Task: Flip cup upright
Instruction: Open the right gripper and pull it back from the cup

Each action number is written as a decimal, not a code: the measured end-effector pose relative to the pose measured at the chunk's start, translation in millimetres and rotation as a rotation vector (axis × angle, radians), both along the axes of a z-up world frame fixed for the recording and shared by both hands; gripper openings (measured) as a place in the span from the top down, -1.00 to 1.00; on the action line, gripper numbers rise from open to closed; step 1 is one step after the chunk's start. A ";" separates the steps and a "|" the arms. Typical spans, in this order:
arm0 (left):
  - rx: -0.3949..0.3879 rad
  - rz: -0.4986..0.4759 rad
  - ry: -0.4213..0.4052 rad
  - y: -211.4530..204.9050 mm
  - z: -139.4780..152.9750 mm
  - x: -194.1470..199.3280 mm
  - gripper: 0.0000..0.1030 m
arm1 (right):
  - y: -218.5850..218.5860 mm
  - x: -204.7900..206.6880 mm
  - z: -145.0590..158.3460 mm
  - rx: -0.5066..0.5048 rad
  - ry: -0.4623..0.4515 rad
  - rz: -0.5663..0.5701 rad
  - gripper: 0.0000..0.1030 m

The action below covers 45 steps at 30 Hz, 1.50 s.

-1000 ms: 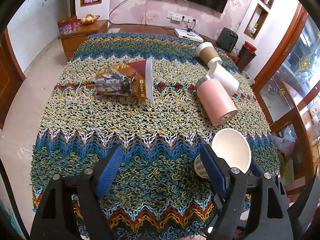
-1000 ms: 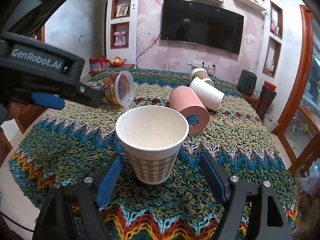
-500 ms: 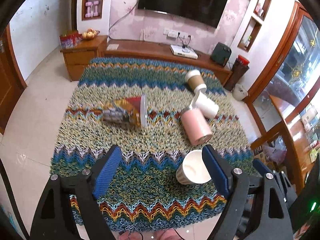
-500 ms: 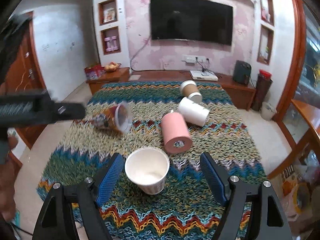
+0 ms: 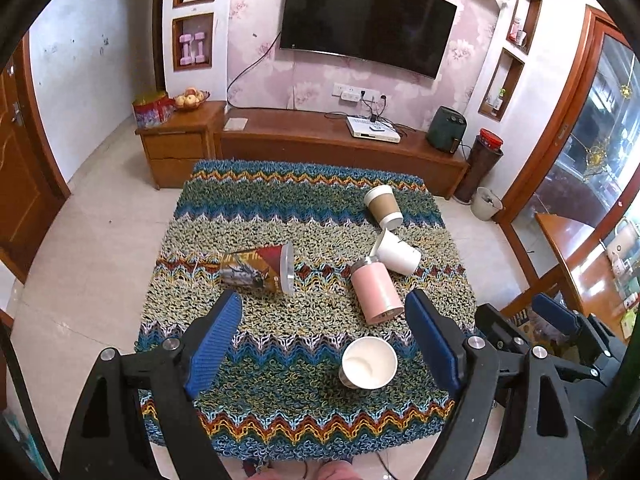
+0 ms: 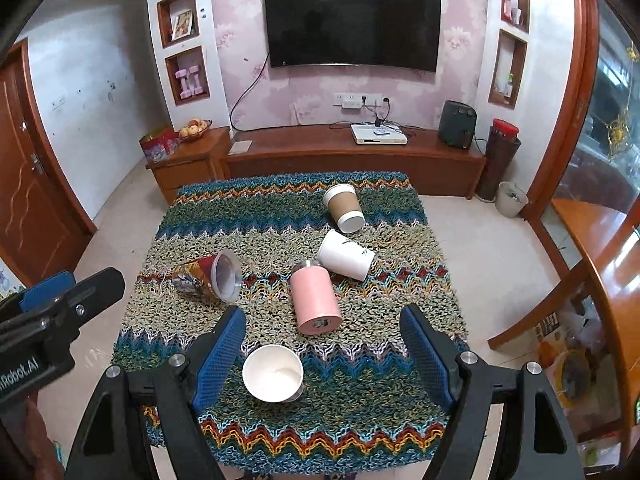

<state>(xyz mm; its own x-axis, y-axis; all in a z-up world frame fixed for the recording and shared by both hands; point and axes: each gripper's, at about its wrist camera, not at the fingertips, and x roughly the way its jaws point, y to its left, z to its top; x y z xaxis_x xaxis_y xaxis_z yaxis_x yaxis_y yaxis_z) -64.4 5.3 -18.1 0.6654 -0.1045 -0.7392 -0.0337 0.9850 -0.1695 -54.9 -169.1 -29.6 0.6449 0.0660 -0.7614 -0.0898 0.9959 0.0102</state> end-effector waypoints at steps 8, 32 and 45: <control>0.033 0.044 0.013 -8.7 11.1 3.0 -0.67 | -1.2 6.7 22.4 -0.033 -0.015 0.020 -0.55; 0.067 0.115 0.116 -8.9 -7.6 4.7 -0.67 | -0.1 20.6 14.8 -0.066 0.053 0.046 -0.55; 0.077 0.101 0.113 -10.3 -7.2 8.9 -0.67 | 1.1 24.7 14.2 -0.070 0.063 0.036 -0.55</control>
